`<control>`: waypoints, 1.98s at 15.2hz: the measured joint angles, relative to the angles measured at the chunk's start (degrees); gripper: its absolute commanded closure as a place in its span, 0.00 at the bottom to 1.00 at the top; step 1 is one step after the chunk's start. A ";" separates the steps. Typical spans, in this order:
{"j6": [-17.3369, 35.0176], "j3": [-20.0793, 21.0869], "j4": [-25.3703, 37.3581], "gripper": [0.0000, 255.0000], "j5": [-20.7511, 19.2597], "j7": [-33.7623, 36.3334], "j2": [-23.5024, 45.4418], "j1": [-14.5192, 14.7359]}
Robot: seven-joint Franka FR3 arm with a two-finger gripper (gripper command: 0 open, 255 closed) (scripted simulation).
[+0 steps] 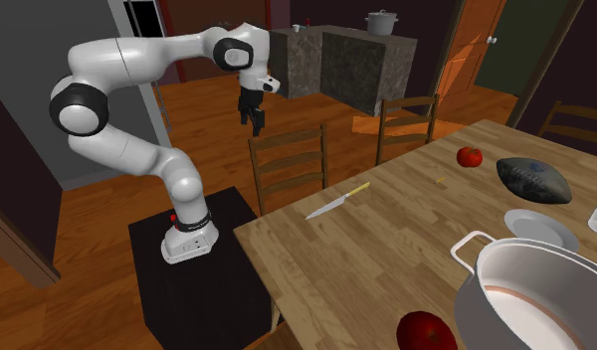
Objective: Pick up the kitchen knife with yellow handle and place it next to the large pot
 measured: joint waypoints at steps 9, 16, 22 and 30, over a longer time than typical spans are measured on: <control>12.18 -4.44 -3.71 0.00 -4.14 -5.04 6.71 -1.81; 23.61 -9.86 -2.84 0.00 -7.10 -10.82 16.82 -3.56; 33.04 -14.04 0.82 0.00 -6.89 -15.76 28.02 -4.29; 43.00 -18.08 9.16 0.00 -2.06 -23.39 44.41 -5.42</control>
